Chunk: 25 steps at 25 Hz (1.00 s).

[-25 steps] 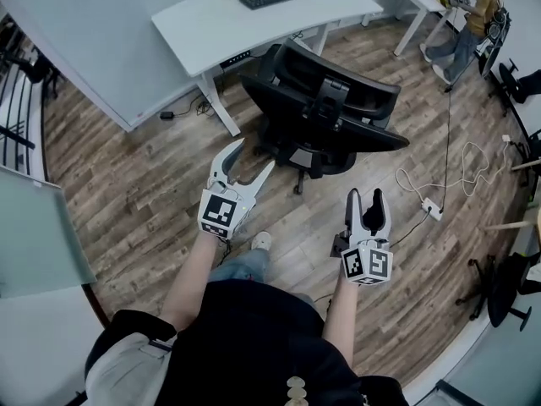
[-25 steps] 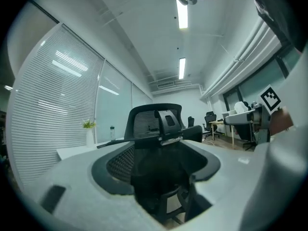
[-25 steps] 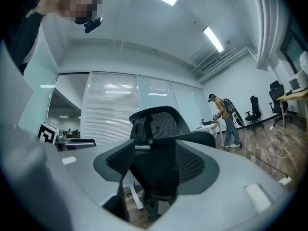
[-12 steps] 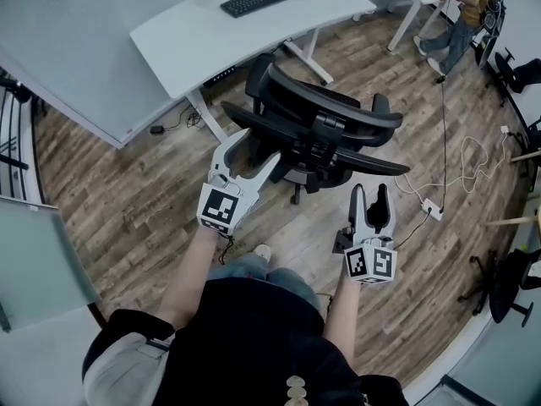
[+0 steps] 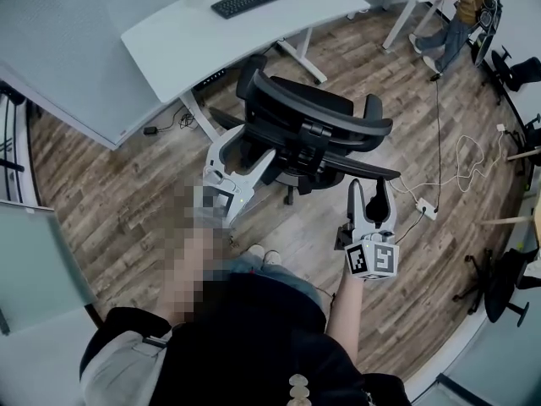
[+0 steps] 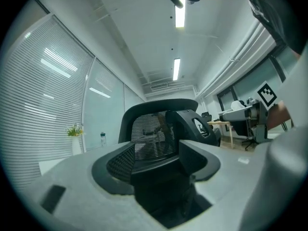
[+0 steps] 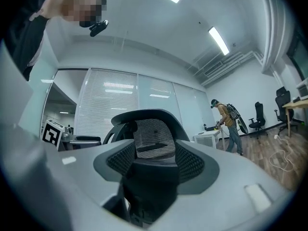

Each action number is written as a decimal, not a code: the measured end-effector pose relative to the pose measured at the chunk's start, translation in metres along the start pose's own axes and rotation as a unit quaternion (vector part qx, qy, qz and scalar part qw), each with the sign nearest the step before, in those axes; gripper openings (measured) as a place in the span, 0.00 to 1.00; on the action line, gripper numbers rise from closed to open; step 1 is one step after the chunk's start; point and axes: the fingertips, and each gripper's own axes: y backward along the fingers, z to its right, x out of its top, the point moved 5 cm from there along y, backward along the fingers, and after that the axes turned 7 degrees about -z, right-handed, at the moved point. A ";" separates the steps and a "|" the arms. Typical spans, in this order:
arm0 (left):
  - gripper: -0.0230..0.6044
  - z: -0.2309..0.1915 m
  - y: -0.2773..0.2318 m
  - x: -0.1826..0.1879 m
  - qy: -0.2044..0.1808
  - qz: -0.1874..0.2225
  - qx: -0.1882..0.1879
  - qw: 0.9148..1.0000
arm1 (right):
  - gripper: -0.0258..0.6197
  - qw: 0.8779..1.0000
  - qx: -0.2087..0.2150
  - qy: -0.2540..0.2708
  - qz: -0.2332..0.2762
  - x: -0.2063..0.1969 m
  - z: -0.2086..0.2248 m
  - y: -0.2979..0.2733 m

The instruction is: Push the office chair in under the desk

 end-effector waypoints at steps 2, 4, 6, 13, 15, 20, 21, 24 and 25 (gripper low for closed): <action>0.48 -0.003 0.000 0.006 -0.019 -0.006 0.006 1.000 | 0.43 0.999 0.021 0.029 -0.014 0.008 0.000 -0.004; 0.48 -0.007 -0.002 0.011 -0.054 -0.020 0.006 0.998 | 0.43 0.996 0.047 0.069 -0.038 0.013 -0.001 -0.010; 0.48 -0.009 -0.005 0.013 -0.097 -0.042 -0.006 0.994 | 0.43 0.986 0.080 0.123 -0.074 0.016 -0.003 -0.017; 0.50 -0.007 -0.015 0.014 -0.237 -0.127 -0.093 0.959 | 0.43 0.906 0.188 0.328 -0.192 0.027 -0.015 -0.039; 0.50 -0.006 -0.019 0.009 -0.286 -0.163 -0.116 0.937 | 0.43 0.872 0.216 0.376 -0.227 0.024 -0.016 -0.047; 0.46 -0.003 -0.031 -0.008 -0.391 -0.244 -0.164 0.872 | 0.43 0.780 0.276 0.470 -0.306 0.005 -0.021 -0.067; 0.42 -0.003 -0.034 -0.013 -0.412 -0.258 -0.168 0.858 | 0.43 0.764 0.285 0.481 -0.321 -0.002 -0.022 -0.070; 0.38 -0.001 -0.044 -0.026 -0.458 -0.289 -0.183 0.821 | 0.43 0.715 0.310 0.508 -0.369 -0.021 -0.024 -0.078; 0.38 0.000 -0.048 -0.029 -0.465 -0.296 -0.189 0.813 | 0.43 0.700 0.317 0.515 -0.381 -0.027 -0.024 -0.080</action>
